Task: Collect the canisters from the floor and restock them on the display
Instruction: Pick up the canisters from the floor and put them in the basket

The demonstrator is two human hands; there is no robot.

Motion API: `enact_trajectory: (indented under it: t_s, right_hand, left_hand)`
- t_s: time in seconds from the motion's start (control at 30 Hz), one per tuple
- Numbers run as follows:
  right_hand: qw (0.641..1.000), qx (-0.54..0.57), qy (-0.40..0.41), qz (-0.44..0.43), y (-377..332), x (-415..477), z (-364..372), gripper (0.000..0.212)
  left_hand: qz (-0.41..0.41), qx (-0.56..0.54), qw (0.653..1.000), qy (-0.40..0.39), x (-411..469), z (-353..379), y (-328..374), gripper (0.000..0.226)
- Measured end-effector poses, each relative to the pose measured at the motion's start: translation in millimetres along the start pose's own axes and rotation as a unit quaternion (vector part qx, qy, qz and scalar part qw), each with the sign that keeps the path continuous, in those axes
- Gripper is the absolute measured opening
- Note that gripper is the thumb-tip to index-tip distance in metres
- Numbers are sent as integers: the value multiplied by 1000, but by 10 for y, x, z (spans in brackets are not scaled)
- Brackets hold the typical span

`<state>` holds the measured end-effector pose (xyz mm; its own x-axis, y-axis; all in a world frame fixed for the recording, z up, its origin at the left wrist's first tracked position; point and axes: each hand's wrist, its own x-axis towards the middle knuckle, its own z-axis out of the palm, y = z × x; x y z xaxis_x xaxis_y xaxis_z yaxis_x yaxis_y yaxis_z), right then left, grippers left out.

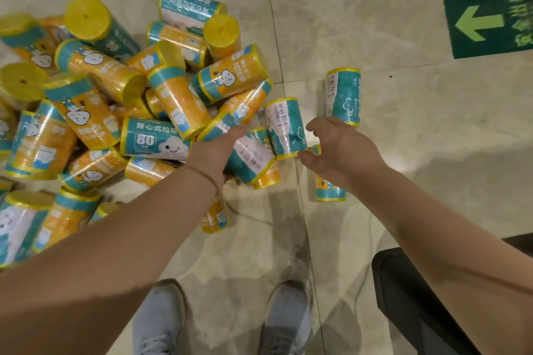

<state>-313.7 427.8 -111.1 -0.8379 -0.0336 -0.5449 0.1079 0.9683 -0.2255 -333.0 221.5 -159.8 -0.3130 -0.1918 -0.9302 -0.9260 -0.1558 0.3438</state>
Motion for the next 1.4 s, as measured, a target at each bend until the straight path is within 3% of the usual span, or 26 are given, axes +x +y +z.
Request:
enact_trajectory:
  t_s: [0.13,0.3,0.6,0.77,1.07,1.4]
  right_hand:
    - [1000,0,-15,27,12,223,86,54]
    - [994,71,-22,82,-29,562,296,75]
    - [970,167,-66,166,-59,1080,587,89]
    - [933,297,4,204,-35,997,507,73]
    - [890,438,110,55,-265,88,-906,67]
    - [862,462,203,-48,-921,-1536,-3119,70]
  left_hand:
    - [180,106,978,13,-218,-218,-65,83]
    - [323,221,920,-33,-398,-437,45,75]
    - [373,262,889,-41,-187,-685,180,83]
    - [381,257,887,-39,-283,-718,283,81]
    - [438,252,862,-43,-1252,-742,851,83]
    - [521,242,817,-55,-3669,-981,2000,76]
